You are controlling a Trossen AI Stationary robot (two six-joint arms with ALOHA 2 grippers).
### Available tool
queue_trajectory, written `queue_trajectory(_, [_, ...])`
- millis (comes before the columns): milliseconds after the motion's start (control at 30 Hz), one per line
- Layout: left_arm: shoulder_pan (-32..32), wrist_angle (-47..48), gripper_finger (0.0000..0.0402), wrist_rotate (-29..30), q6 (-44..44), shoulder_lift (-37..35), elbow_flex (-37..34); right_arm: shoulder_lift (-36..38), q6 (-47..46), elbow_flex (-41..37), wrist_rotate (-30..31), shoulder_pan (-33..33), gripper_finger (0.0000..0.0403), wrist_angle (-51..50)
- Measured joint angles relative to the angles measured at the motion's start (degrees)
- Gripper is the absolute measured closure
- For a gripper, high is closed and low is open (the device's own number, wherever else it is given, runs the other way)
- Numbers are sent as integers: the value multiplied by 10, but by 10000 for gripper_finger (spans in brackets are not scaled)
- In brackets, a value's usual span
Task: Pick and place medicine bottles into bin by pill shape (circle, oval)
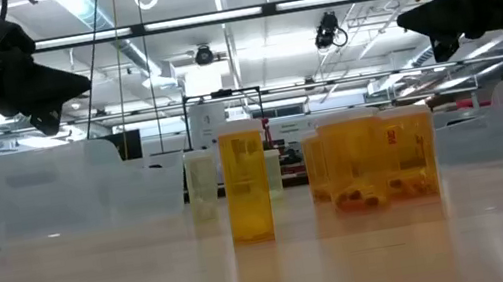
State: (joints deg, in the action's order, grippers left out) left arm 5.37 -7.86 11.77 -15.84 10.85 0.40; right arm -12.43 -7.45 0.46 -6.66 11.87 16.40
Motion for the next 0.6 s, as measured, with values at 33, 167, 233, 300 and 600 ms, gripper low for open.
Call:
queue_trajectory(33, [0,0,366,0,0,0,0,0,0,0,0,0,393,0])
queue_trajectory(167, [0,0,371,0,0,0,0,0,0,0,0,0,393,0])
queue_trajectory(233, [0,0,374,0,0,0,0,0,0,0,0,0,393,0])
queue_trajectory(300, [0,0,376,0,0,0,0,0,0,0,0,0,393,0])
queue_trajectory(600, [0,0,366,0,0,0,0,0,0,0,0,0,393,0])
